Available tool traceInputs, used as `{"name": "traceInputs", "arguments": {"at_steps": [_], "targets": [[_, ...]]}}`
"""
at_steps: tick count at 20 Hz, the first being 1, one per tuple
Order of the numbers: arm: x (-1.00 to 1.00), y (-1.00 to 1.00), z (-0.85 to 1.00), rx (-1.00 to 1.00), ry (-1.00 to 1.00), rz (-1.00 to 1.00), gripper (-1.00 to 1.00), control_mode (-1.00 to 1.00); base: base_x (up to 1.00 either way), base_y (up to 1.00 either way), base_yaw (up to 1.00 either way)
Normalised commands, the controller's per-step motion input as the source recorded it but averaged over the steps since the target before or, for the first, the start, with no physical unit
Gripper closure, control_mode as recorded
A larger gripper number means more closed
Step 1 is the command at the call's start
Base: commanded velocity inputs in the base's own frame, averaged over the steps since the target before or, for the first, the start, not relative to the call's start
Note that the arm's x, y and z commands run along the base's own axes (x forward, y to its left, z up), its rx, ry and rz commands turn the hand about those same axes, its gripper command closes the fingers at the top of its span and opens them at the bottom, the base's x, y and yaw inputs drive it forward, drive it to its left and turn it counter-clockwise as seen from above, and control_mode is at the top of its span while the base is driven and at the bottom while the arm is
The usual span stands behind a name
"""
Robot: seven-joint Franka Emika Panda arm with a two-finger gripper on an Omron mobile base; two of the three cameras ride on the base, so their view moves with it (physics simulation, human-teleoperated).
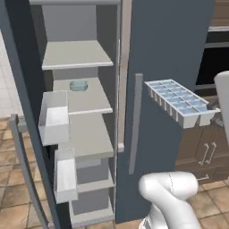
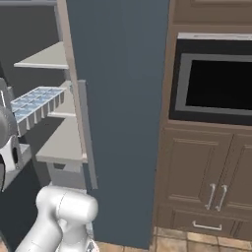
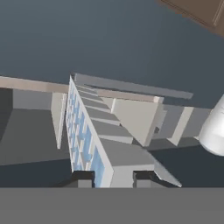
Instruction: Open the freezer door, pick up the ice cube tray from the freezer, and place it on the dining counter.
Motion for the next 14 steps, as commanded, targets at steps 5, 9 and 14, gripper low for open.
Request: {"name": "traceInputs", "arguments": {"at_steps": [5,9,14], "targets": [[0.00,0.00,0.00,0.00,0.00,0.00,1.00,1.00,-0.52,-0.79,0.16],[0.00,0.00,0.00,0.00,0.00,0.00,1.00,1.00,-0.57,-0.54,0.53],[0.00,0.00,0.00,0.00,0.00,0.00,1.00,1.00,-0.31,-0.09,0.90]]}}
